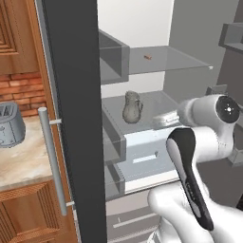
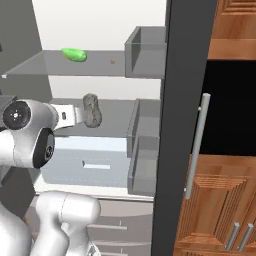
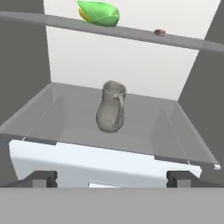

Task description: Move the corn and sushi from the second highest shelf to the top shelf to make space. Then, place the pitcher from the counter on the cleared second highest shelf.

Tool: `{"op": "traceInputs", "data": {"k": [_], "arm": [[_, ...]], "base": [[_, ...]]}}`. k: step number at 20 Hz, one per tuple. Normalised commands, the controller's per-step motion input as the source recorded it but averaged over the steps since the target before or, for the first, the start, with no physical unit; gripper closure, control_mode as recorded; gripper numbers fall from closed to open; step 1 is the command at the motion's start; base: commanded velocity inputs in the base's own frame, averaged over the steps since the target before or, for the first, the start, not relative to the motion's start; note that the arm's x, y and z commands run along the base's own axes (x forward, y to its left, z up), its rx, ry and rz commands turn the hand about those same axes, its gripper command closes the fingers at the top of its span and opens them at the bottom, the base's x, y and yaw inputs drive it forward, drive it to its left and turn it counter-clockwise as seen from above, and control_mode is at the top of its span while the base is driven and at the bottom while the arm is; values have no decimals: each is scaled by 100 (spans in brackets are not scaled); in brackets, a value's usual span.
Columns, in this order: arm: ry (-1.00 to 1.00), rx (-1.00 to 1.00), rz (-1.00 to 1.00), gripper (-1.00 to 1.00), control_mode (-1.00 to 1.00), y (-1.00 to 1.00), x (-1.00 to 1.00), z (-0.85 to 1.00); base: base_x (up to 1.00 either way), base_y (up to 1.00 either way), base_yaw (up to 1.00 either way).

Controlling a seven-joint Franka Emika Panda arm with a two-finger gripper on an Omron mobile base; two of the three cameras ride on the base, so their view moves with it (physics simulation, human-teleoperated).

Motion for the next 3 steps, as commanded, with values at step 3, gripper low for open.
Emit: {"op": "traceInputs", "data": {"k": [3], "arm": [[0,0,3,-100,-100,10,-31,37]], "base": [[0,0,0]]}}
